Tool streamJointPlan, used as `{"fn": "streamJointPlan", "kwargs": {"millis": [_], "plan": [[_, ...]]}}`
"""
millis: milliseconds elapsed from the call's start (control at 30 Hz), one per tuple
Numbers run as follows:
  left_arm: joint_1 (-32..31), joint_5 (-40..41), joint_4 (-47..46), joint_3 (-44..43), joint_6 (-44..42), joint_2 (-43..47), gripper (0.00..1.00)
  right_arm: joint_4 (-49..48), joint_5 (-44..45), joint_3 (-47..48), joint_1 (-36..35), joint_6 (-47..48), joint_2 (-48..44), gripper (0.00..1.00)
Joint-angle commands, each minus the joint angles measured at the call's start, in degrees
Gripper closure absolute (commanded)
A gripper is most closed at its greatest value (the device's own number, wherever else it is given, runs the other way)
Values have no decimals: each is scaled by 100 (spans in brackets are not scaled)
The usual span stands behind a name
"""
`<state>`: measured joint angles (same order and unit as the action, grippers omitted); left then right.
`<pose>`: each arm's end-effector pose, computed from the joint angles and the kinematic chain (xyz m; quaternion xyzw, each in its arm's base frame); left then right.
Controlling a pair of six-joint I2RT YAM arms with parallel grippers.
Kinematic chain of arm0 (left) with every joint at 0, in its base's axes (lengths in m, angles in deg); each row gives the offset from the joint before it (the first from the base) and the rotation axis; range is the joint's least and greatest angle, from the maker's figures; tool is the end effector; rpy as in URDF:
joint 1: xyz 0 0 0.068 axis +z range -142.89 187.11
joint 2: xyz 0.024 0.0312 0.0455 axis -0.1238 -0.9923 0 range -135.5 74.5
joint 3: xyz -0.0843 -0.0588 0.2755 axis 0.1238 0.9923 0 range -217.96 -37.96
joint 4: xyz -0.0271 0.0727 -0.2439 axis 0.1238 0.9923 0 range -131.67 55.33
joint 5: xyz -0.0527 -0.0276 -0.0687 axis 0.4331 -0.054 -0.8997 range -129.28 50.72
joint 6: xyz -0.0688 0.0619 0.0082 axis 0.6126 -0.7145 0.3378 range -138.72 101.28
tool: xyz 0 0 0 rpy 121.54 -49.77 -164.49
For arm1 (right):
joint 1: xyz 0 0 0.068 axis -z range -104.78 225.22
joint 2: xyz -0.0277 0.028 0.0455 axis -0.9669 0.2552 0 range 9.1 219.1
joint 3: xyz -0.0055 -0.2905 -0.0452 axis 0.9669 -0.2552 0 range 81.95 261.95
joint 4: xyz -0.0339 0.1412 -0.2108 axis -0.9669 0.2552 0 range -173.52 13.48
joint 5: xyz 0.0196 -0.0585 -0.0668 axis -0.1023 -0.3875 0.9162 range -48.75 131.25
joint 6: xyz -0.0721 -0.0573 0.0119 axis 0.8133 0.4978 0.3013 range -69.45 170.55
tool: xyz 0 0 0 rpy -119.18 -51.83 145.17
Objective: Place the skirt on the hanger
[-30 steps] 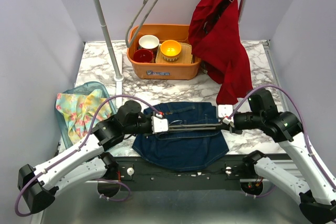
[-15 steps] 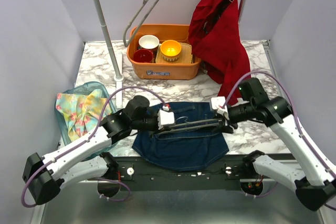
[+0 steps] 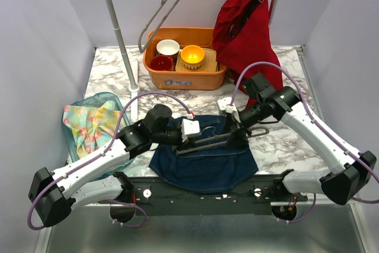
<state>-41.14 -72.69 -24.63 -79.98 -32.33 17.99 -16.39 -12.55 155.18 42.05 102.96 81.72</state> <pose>0.1196 -0.2032 0.2750 0.5500 0.6447 -0.3787 0.3719 0.1492 0.1781 0.3358 -0.6607 0.5783 0.4064 0.2529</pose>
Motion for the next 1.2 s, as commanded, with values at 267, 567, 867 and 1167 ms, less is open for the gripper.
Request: {"fn": "streamJointPlan", "kwargs": {"millis": [267, 567, 867, 1167], "plan": [[-18, -360, -113, -236, 271, -158, 100, -754, 704, 157, -849, -643, 516, 73], [26, 834, -209, -245, 857, 298, 80, -1535, 442, -458, -884, -1424, 279, 99], [44, 2039, 422, -544, 2291, 2134, 23, -3658, -333, -1880, -805, -3705, -72, 99], [35, 2348, 222, 439, 5328, 3251, 31, -7450, -114, -3711, -744, -6530, -196, 99]]}}
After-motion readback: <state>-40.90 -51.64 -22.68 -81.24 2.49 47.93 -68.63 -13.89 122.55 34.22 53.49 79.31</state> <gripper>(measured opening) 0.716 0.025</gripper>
